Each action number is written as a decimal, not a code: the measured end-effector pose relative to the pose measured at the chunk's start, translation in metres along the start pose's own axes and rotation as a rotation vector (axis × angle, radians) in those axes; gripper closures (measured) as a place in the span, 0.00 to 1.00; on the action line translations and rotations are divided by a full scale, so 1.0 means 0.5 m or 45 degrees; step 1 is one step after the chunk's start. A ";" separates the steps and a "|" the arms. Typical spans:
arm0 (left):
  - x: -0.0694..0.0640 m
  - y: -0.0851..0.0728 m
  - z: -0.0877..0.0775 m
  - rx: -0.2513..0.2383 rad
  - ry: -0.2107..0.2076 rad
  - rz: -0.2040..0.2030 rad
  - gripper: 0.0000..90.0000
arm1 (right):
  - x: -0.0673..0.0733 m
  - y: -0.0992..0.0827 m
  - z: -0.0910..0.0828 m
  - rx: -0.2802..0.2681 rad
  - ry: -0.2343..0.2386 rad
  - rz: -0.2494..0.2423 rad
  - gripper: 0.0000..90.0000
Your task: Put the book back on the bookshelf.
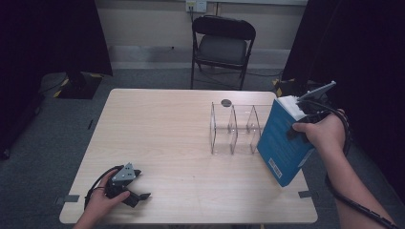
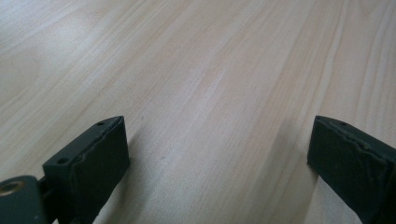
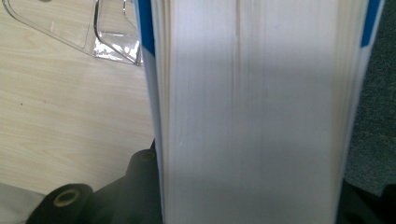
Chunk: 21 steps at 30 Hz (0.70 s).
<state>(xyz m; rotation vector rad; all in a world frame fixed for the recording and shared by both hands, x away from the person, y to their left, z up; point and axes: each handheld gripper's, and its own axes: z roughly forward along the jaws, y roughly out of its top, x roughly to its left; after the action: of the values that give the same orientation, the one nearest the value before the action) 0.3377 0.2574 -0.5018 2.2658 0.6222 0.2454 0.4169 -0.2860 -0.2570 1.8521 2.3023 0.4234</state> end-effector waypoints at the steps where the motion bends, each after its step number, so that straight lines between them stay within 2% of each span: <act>1: 0.000 0.000 0.000 0.000 0.000 0.000 0.05 | -0.002 0.002 0.000 -0.007 0.002 0.004 0.69; 21: 0.000 0.000 0.000 0.001 0.000 0.003 0.05 | -0.010 0.031 0.015 -0.023 -0.010 0.025 0.69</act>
<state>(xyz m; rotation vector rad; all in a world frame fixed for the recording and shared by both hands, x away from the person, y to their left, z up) 0.3378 0.2575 -0.5018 2.2674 0.6195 0.2460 0.4346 -0.2867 -0.2595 1.8657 2.2697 0.4370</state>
